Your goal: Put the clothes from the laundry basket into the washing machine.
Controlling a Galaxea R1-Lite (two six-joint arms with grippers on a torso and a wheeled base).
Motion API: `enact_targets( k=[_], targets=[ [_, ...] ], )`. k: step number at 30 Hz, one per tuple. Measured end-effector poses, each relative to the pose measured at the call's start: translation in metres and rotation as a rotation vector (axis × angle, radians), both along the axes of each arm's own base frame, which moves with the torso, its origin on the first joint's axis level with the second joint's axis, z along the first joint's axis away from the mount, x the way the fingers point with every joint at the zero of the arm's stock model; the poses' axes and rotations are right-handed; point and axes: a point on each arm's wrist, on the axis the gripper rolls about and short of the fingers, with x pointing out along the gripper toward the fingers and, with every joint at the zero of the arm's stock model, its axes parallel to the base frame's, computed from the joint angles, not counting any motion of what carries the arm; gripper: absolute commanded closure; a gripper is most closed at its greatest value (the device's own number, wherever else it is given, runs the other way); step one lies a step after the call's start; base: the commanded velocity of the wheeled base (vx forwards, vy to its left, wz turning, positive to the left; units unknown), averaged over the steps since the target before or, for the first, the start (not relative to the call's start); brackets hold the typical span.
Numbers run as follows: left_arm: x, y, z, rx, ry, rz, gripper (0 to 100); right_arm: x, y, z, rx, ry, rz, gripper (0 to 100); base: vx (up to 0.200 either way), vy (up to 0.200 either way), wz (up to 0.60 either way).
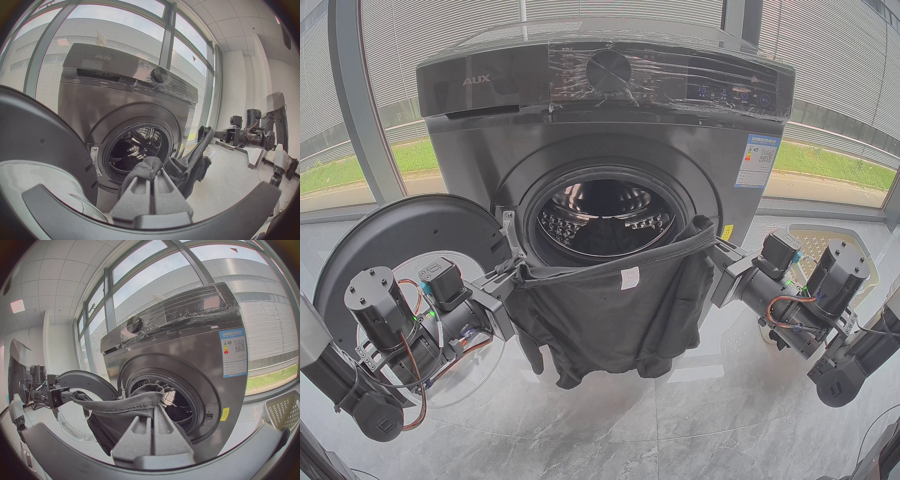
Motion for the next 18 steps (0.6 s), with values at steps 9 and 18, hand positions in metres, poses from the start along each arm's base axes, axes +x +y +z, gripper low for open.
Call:
enact_targets(
  k=[9, 18],
  targets=[
    [0.0027, 0.0015, 0.0024, -0.005, -0.01, 0.009, 100, -0.0025, 0.0028, -0.0007, 0.0, 0.003, 0.012, 100, 0.0, 0.0, 0.0],
    [0.0071, 0.0089, 0.0045, -0.009, -0.02, 0.041, 100, -0.0035, 0.0026, -0.0024, -0.005, 0.011, 0.013, 100, 0.0, 0.0, 0.0]
  ],
)
